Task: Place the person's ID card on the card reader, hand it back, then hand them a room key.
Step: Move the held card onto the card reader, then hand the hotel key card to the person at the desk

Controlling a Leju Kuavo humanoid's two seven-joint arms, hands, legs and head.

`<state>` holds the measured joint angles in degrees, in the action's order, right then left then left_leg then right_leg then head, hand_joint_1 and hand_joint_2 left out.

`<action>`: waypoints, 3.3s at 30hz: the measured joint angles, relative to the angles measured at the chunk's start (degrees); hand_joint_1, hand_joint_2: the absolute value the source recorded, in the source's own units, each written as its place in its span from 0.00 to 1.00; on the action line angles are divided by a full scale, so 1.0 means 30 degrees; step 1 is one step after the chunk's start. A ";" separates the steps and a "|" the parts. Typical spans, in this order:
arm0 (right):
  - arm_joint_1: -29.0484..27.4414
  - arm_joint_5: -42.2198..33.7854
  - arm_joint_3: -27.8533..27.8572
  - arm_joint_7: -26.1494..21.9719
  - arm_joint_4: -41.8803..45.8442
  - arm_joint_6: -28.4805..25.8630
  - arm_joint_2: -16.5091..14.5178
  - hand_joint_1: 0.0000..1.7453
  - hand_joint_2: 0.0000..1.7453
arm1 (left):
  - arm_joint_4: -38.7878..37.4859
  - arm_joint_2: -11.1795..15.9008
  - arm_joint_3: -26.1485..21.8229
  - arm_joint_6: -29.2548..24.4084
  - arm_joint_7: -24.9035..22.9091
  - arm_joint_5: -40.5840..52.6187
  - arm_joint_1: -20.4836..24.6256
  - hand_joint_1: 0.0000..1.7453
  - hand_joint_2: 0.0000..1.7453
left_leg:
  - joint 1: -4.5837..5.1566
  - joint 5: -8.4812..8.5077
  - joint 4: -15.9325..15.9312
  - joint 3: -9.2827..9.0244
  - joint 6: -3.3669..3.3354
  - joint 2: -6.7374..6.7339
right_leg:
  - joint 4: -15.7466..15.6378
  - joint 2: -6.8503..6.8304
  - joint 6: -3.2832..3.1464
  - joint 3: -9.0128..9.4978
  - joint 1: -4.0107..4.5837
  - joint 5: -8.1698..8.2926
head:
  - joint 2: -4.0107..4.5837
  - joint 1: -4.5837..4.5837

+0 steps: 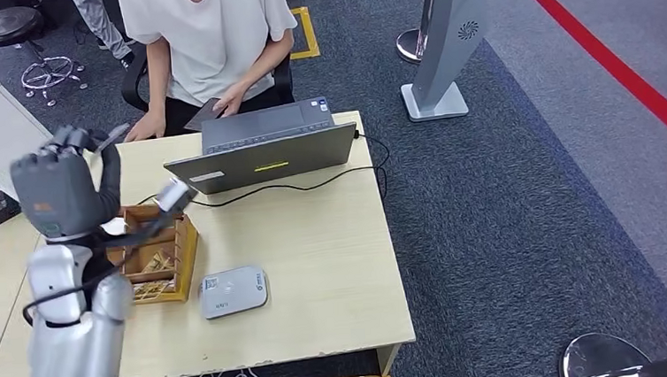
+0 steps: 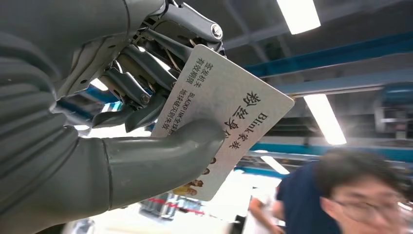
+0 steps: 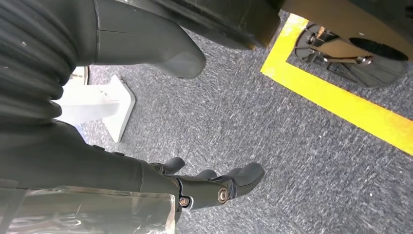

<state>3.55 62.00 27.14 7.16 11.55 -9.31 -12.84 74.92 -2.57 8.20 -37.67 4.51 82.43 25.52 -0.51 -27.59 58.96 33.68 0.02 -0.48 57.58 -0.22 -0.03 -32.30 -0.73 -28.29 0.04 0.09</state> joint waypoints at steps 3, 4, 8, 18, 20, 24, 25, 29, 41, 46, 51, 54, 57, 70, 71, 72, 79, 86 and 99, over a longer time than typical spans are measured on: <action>-0.0019 -0.0078 0.0113 0.0106 -0.0027 -0.0082 -0.0004 0.00 1.00 | 0.1218 -0.0675 0.1771 -0.0491 -0.0391 0.1288 -0.2898 1.00 1.00 | 0.0010 -0.0025 0.0001 0.0005 -0.0023 -0.0003 | -0.0013 0.0000 0.0014 -0.0002 -0.0006 -0.0017 | 0.0000 -0.0011; -0.0022 -0.0078 0.0155 0.0131 -0.0038 -0.0095 -0.0004 0.00 1.00 | 0.1397 -0.0825 0.2292 -0.0517 -0.0505 0.1409 -0.3607 1.00 1.00 | 0.0010 -0.0031 0.0001 0.0007 -0.0022 -0.0001 | -0.0017 -0.0003 0.0016 -0.0002 -0.0006 -0.0019 | 0.0000 -0.0018; -0.0030 -0.0060 0.0337 0.0164 -0.0067 -0.0111 -0.0004 0.00 1.00 | 0.1601 -0.1243 0.3593 -0.0360 -0.0730 0.1410 -0.5173 1.00 1.00 | 0.0006 -0.0039 0.0001 0.0005 -0.0013 0.0002 | -0.0020 -0.0006 0.0018 -0.0002 -0.0005 -0.0020 | 0.0000 -0.0016; -0.0072 0.0159 0.0477 0.0164 -0.0069 -0.0104 -0.0004 0.00 1.00 | 0.1211 -0.1591 0.4449 0.0562 -0.1030 0.1176 -0.5808 1.00 1.00 | -0.0010 -0.0027 0.0000 -0.0004 -0.0008 0.0007 | -0.0009 -0.0006 0.0012 0.0004 0.0006 -0.0016 | 0.0000 -0.0016; -0.0077 0.0191 0.0479 0.0171 -0.0069 -0.0102 -0.0004 0.00 1.00 | 0.0891 -0.1624 0.4456 0.1307 -0.1401 0.1094 -0.5748 1.00 1.00 | -0.0009 -0.0028 0.0000 -0.0003 -0.0007 0.0008 | -0.0010 -0.0008 0.0012 0.0004 0.0006 -0.0017 | 0.0000 -0.0018; -0.0079 0.0368 0.0497 0.0328 -0.0069 -0.0058 0.0000 0.00 1.00 | -0.1152 -0.1645 0.4394 0.2559 -0.2894 0.1574 -0.5251 1.00 1.00 | -0.0008 -0.0030 0.0000 -0.0001 -0.0007 0.0008 | -0.0010 -0.0009 0.0013 0.0004 0.0005 -0.0017 | 0.0000 -0.0020; -0.0083 0.0433 0.0510 0.0375 -0.0069 -0.0046 0.0002 0.00 1.00 | -0.1746 -0.1656 0.4338 0.2676 -0.3239 0.1773 -0.5088 1.00 1.00 | -0.0008 -0.0029 0.0000 -0.0002 -0.0007 0.0008 | -0.0010 -0.0008 0.0013 0.0004 0.0005 -0.0017 | 0.0000 -0.0020; -0.0087 0.0528 0.0614 0.0479 -0.0069 -0.0024 0.0004 0.00 1.00 | -0.3949 -0.1791 0.3962 0.3032 -0.4129 0.2080 -0.4377 1.00 1.00 | -0.0008 -0.0026 0.0000 -0.0003 -0.0009 0.0010 | -0.0009 -0.0011 0.0013 0.0006 0.0006 -0.0016 | 0.0000 -0.0015; -0.0096 0.0552 0.0954 0.0592 -0.0069 -0.0033 0.0000 0.00 1.00 | -0.7166 -0.2392 0.3266 0.4709 -0.5093 0.2095 -0.3190 1.00 1.00 | -0.0007 -0.0027 0.0001 0.0003 -0.0011 0.0025 | -0.0009 -0.0024 0.0012 0.0008 0.0005 -0.0017 | 0.0000 -0.0015; -0.0096 0.0660 0.0973 0.0592 -0.0069 -0.0038 0.0002 0.00 1.00 | -0.7685 -0.2483 0.3068 0.5024 -0.5124 0.2095 -0.2907 1.00 1.00 | -0.0008 -0.0027 0.0000 0.0000 -0.0010 0.0025 | -0.0009 -0.0027 0.0013 0.0009 0.0005 -0.0017 | 0.0000 -0.0013; -0.0098 0.0809 0.1038 0.0570 -0.0069 -0.0046 0.0004 0.00 1.00 | -0.8036 -0.2551 0.2953 0.5151 -0.5202 0.2075 -0.2661 1.00 1.00 | -0.0008 -0.0025 0.0000 -0.0001 -0.0011 0.0024 | -0.0008 -0.0025 0.0013 0.0012 0.0006 -0.0016 | 0.0000 -0.0011; -0.0103 0.0871 0.1111 0.0555 -0.0069 -0.0056 0.0000 0.00 1.00 | -0.7889 -0.2543 0.2948 0.3476 -0.4971 0.2089 -0.2715 1.00 1.00 | -0.0008 -0.0025 0.0001 0.0002 -0.0011 0.0024 | -0.0006 -0.0025 0.0012 0.0012 0.0006 -0.0016 | 0.0000 -0.0011; -0.0099 0.0905 0.1177 0.0548 -0.0069 -0.0060 -0.0004 0.00 1.00 | -0.6988 -0.2522 0.2948 0.1505 -0.4688 0.2100 -0.2858 1.00 1.00 | -0.0007 -0.0025 0.0001 0.0003 -0.0011 0.0031 | -0.0006 -0.0032 0.0012 0.0014 0.0006 -0.0017 | 0.0000 -0.0011; -0.0071 0.2053 0.1257 0.0353 -0.0091 0.0204 0.0000 0.00 1.00 | 0.0337 0.0795 0.3596 0.0312 -0.6288 0.2109 -0.0848 1.00 1.00 | -0.0041 0.0030 -0.0002 0.0006 0.0031 0.0049 | 0.0000 -0.0061 -0.0004 0.0005 0.0043 -0.0005 | 0.0000 -0.0002; -0.0054 0.2160 0.1257 0.0346 -0.0093 0.0266 -0.0002 0.00 1.00 | 0.0069 0.1046 0.3653 0.0501 -0.6438 0.2109 -0.0085 1.00 1.00 | -0.0041 0.0038 -0.0002 0.0007 0.0033 0.0052 | 0.0001 -0.0063 -0.0013 0.0007 0.0043 0.0005 | 0.0000 -0.0004; -0.0033 0.2251 0.1257 0.0330 -0.0093 0.0322 -0.0004 0.00 1.00 | -0.0367 0.1258 0.3669 0.0621 -0.6503 0.2109 0.0699 1.00 1.00 | -0.0041 0.0044 -0.0002 0.0006 0.0034 0.0050 | 0.0003 -0.0062 -0.0022 0.0008 0.0043 0.0015 | 0.0000 -0.0009; 0.0016 0.2566 0.1257 0.0230 -0.0091 0.0450 -0.0004 0.00 1.00 | -0.2260 0.1751 0.3727 0.0762 -0.6713 0.2109 0.2809 1.00 1.00 | -0.0040 0.0057 -0.0002 0.0003 0.0039 0.0038 | 0.0005 -0.0052 -0.0044 0.0006 0.0043 0.0040 | 0.0000 0.0000; 0.0105 0.2911 0.1249 0.0060 -0.0098 0.0632 -0.0031 0.00 1.00 | -1.0650 0.2435 0.4157 0.0949 -0.6994 0.2109 0.8220 0.75 1.00 | -0.0041 0.0084 -0.0001 0.0010 0.0045 0.0019 | 0.0016 -0.0017 -0.0045 -0.0006 0.0045 0.0050 | 0.0000 -0.0015; 0.0110 0.2900 0.1288 0.0295 -0.0098 0.0699 -0.0033 0.00 1.00 | -1.3500 0.2389 0.3986 0.0665 -0.4665 0.2076 0.9338 0.00 1.00 | -0.0040 0.0084 -0.0005 0.0011 0.0045 0.0018 | 0.0019 -0.0014 -0.0045 -0.0008 0.0044 0.0048 | 0.0000 0.0000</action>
<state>3.88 70.70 31.00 8.04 11.26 -7.21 -12.94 34.42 4.60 20.16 -35.68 -9.48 88.66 53.53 -0.63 -27.34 58.95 33.71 0.15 -0.43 57.63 -0.26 -0.16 -32.33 -0.60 -28.15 0.04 0.09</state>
